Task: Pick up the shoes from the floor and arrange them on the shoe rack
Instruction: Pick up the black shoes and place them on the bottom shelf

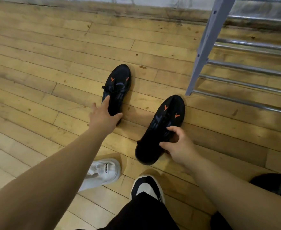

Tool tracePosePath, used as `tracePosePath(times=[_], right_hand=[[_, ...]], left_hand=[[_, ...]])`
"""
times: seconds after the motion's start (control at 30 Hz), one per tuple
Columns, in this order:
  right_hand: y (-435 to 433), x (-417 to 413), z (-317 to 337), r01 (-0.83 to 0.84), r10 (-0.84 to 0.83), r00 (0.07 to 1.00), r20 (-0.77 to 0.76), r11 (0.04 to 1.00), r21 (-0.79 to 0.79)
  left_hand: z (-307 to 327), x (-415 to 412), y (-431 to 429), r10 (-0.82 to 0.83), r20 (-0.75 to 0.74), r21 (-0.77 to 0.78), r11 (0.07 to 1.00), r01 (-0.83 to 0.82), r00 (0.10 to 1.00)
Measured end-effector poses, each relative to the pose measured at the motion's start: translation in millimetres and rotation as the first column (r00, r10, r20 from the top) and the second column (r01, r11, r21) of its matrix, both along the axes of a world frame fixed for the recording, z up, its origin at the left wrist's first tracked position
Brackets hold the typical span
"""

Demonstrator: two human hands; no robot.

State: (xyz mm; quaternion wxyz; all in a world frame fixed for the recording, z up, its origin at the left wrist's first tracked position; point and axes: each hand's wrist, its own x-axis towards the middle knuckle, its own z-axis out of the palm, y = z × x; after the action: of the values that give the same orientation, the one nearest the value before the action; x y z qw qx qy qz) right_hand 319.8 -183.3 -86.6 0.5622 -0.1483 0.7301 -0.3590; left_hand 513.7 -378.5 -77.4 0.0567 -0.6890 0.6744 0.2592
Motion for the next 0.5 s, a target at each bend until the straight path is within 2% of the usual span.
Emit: tracePosePath(times=[0.1, 0.27, 0.4, 0.5], right_hand=[[-4, 2, -4, 0.026, -0.026, 0.999, 0.028, 1.000, 0.005], [22, -36, 9, 0.002, -0.002, 1.000, 0.002, 1.000, 0.007], [66, -87, 17, -0.030, 0.035, 0.997, -0.062, 0.997, 0.073], [97, -113, 27, 0.025, -0.013, 0.995, -0.103, 0.993, 0.115]], left_hand=[[-8, 4, 0, -0.063, -0.026, 0.038, 0.997, 0.064, 0.998], [3, -7, 67, -0.036, -0.214, 0.084, 0.995, 0.055, 0.976], [14, -19, 138, -0.127, -0.281, 0.149, 0.973, 0.174, 0.951], [17, -28, 165, -0.204, -0.346, 0.184, 0.943, 0.279, 0.916]])
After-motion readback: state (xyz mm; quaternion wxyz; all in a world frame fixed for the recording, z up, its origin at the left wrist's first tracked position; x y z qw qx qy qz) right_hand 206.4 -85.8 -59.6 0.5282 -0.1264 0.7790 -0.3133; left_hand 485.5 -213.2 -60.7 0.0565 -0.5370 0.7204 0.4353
